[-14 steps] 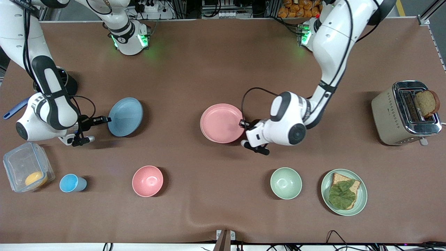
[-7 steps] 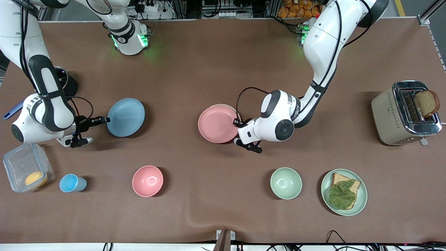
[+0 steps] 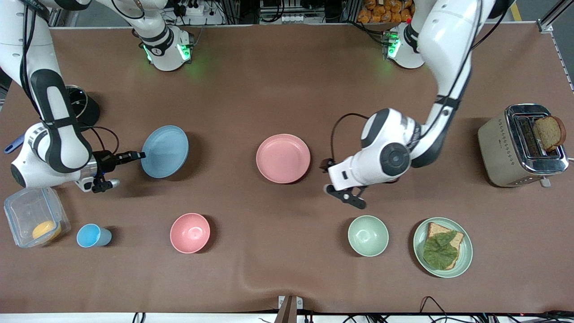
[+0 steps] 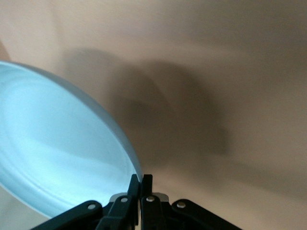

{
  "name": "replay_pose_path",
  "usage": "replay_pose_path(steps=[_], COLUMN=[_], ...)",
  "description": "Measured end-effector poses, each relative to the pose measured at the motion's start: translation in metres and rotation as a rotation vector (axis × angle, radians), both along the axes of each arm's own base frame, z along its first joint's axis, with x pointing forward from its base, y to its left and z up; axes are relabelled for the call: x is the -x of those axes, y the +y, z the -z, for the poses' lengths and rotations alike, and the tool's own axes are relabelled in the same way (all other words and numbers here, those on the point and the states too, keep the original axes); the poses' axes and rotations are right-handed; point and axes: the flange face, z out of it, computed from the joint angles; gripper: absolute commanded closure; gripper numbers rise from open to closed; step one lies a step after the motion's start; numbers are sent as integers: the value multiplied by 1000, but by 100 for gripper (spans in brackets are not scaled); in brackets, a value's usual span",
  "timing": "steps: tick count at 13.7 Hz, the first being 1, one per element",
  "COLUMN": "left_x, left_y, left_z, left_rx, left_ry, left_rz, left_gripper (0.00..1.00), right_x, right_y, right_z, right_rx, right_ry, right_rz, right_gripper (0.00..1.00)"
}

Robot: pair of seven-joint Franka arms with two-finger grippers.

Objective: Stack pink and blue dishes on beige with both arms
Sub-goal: 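Carry the blue plate with the right gripper while the left gripper retracts, then lower the blue plate onto the pink plate and open the right gripper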

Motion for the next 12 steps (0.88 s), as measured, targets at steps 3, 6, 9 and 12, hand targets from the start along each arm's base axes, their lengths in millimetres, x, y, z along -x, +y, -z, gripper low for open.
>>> replay_pose_path(steps=[3,6,9,12], left_x=[-21,-50,-49,-9], left_y=[60,164,233,245], left_z=[-59,-121,-195,-259], left_rx=[-79,-76,-79,-117], left_ry=[-98,-191,-272,-229], left_rz=[-32,-175,-273,-291], left_gripper=[0,0,0,0], right_x=[-17,-29,-33,-18], right_y=[67,143,227,317], right_z=[-13,-32,-56,-75], right_rx=[64,125,185,252], right_ry=[36,45,41,41], right_rz=[11,-11,-31,-45], right_gripper=[100,100,100,100])
